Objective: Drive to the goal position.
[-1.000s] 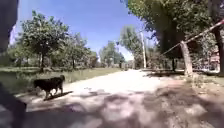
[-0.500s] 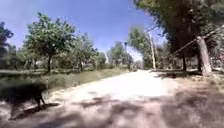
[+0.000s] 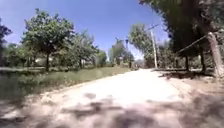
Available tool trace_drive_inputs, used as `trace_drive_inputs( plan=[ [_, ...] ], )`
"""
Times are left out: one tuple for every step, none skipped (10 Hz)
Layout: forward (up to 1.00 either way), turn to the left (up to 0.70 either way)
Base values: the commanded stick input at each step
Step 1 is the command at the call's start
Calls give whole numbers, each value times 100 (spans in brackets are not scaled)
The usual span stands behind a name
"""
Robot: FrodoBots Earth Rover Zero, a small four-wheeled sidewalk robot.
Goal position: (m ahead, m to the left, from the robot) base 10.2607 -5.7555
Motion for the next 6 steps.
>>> trace_drive_inputs(
  plan=[
    [85, 0],
    [85, -12],
    [85, -33],
    [85, -28],
    [85, -24],
    [85, -20]
  ],
)
